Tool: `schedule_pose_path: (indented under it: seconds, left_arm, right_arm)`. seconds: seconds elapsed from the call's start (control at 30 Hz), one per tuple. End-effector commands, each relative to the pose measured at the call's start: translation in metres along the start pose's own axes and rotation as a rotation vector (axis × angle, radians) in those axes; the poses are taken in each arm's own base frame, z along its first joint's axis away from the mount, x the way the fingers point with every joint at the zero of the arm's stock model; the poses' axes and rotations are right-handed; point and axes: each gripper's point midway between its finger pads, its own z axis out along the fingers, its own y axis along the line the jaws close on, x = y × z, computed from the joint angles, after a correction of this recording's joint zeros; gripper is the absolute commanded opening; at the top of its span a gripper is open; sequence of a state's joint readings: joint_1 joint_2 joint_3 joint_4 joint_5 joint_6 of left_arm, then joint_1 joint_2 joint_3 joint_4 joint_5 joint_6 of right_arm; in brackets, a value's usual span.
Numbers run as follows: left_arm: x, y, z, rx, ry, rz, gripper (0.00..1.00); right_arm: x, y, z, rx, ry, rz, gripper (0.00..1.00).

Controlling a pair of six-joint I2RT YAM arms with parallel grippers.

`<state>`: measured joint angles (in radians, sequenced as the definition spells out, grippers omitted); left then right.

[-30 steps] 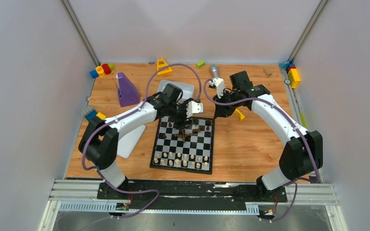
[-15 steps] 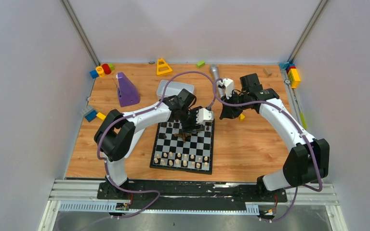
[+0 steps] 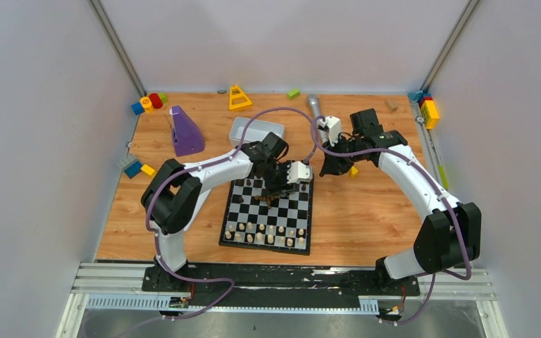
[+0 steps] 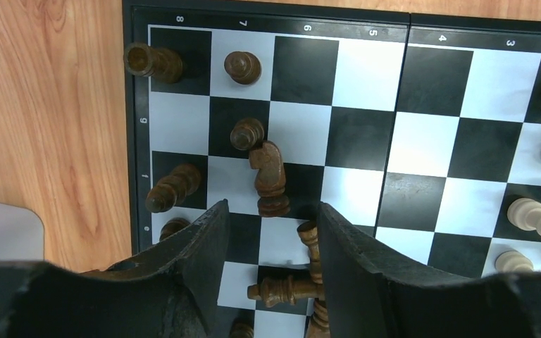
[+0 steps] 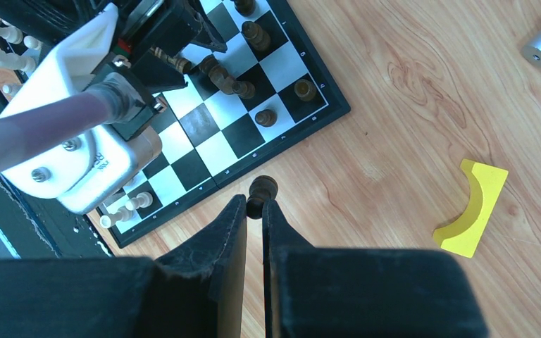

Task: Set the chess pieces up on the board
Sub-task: Pick up the chess piece from the chessboard.

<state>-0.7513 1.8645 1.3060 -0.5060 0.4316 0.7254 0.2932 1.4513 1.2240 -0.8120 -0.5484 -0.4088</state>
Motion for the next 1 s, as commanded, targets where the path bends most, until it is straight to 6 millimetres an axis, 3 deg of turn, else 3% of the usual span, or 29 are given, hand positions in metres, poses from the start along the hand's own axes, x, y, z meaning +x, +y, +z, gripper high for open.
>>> schedule_pose_path:
  seconds: [0.0,0.67,0.97]
  left_arm:
    - [-0.011,0.005,0.002,0.010,-0.022,0.032,0.56]
    - [-0.004,0.005,0.016,0.053,0.007,0.007,0.45]
    - [0.000,0.003,0.018,0.057,0.024,-0.017,0.29]
  right_arm:
    - [-0.013,0.002,-0.004,-0.008,-0.052,-0.016,0.00]
    - [-0.006,0.000,0.000,-0.008,-0.037,-0.014,0.00]
    - [-0.007,-0.001,-0.001,-0.004,-0.037,-0.016,0.00]
